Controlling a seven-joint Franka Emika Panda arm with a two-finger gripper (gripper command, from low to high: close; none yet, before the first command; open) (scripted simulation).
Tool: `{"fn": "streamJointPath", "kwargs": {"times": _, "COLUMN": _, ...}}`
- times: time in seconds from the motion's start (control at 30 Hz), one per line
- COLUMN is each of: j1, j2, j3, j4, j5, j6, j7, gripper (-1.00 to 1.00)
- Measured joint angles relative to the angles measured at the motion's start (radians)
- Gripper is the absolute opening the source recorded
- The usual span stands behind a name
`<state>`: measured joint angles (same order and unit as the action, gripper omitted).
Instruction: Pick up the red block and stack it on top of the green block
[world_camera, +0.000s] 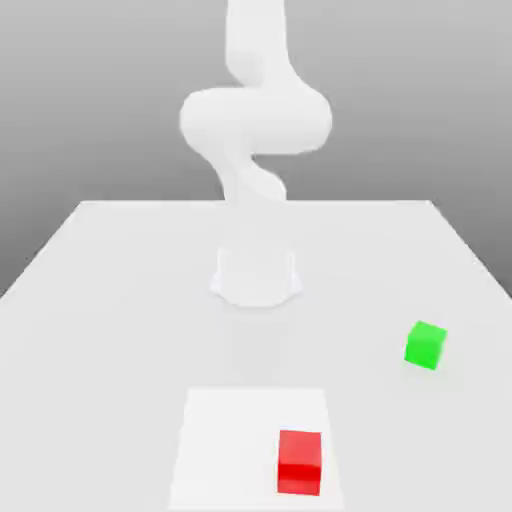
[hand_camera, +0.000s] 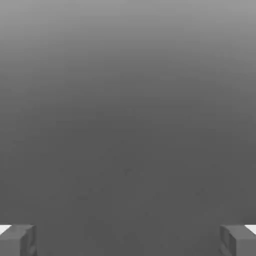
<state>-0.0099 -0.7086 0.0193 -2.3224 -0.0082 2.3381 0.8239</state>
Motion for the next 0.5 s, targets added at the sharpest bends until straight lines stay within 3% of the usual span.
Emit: {"fn": "streamJointPath", "kwargs": {"times": 0.5, "j1": -0.029, "j2": 0.551, "j3": 0.085, "j4": -0.134, "j5": -0.056, "j6": 0.229, "j7": 0.149, "gripper": 0.00}}
